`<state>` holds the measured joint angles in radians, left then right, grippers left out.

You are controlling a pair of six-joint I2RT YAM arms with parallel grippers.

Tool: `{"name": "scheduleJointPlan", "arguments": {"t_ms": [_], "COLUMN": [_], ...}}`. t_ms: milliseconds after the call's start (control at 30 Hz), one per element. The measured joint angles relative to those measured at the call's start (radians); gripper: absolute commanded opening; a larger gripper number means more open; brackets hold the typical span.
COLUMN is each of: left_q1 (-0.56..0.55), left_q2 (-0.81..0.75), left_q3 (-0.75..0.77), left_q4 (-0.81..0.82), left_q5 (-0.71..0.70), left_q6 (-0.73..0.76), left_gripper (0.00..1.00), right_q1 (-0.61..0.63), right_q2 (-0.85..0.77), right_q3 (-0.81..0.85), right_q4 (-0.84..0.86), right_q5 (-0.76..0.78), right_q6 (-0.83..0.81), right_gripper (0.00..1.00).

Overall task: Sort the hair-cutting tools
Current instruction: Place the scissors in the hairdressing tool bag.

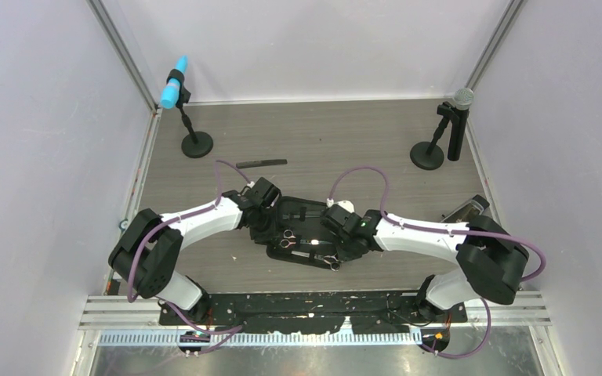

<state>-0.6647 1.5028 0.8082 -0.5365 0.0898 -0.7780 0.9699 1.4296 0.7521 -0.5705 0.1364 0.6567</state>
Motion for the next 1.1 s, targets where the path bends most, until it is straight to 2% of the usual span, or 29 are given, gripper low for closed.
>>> {"name": "scheduleJointPlan", "arguments": {"t_ms": [400,567,767,1100], "left_q1": [0.000,0.000,0.000,-0.003], "left_q2": [0.000,-0.003,-0.018,-0.116], "left_q3": [-0.001,-0.006,-0.018,-0.027], "left_q4": [0.002,0.006,0.010,-0.069], "left_q5": [0.001,0.002,0.000,-0.061], "left_q6": [0.000,-0.001,-0.005,-0.008], "left_gripper": [0.24,0.24,0.24,0.41], "right_q1": [0.021,0.070,0.085,0.100], "right_q2": [0.073,0.161,0.172,0.090], "right_q3": [0.098,0.176,0.188,0.175], "right_q4": [-0.068,-0.060,-0.068,0.015], "right_q5": [-0.004,0.027,0.046,0.047], "right_q6": [-0.022,-0.035,-0.050,-0.049], "right_gripper": [0.09,0.09,0.09,0.16]}}
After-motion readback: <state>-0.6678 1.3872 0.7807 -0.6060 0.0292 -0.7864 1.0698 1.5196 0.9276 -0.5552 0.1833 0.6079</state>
